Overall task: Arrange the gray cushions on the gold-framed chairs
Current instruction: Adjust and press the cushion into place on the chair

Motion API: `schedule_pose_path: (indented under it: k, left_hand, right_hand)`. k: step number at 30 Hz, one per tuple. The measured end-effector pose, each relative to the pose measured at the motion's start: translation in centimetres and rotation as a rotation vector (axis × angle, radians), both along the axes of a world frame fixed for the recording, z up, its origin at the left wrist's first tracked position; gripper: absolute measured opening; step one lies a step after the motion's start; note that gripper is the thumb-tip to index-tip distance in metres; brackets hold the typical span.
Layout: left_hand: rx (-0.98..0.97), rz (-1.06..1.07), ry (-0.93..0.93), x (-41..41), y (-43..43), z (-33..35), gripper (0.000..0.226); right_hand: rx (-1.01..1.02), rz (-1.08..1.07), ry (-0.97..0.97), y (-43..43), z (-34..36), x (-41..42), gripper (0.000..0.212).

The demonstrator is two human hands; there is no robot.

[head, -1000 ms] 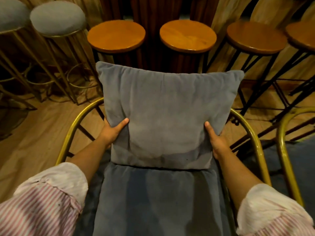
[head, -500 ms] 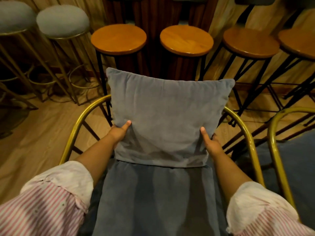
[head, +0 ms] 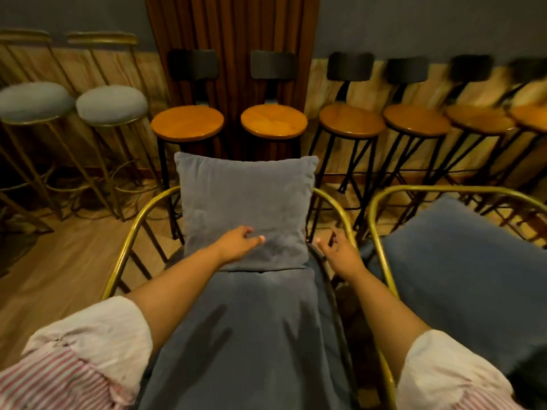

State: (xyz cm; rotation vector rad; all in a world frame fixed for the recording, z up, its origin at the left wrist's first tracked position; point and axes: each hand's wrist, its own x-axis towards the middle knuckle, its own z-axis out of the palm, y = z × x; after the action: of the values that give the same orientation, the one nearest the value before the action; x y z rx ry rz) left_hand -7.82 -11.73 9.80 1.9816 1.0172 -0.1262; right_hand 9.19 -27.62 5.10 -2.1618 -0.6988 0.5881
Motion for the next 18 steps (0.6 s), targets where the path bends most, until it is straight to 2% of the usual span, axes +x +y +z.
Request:
schedule_pose_path:
  k: [3, 9, 14, 16, 18]
  left_hand:
    - [-0.012, -0.096, -0.038, 0.8, -5.9, 0.9, 0.061]
    - [-0.042, -0.252, -0.084, 4.4, -16.1, 1.2, 0.057]
    - [-0.033, -0.344, -0.089, 9.8, -22.9, 1.2, 0.06]
    - [-0.021, -0.38, -0.091, 12.7, -25.4, 1.4, 0.068]
    - [-0.038, -0.371, -0.109, 15.5, -27.8, 1.6, 0.063]
  right_hand:
    - [-0.044, 0.029, -0.127, -6.2, 2.0, -0.1, 0.071]
    - [-0.125, -0.04, -0.228, -18.0, 3.2, 2.1, 0.076]
    - [-0.172, -0.115, -0.19, -26.5, 2.5, 6.1, 0.078]
    - [-0.194, -0.127, -0.183, -29.6, 2.0, 8.5, 0.08]
    - [-0.221, -0.124, -0.153, -32.4, 1.8, 11.0, 0.081]
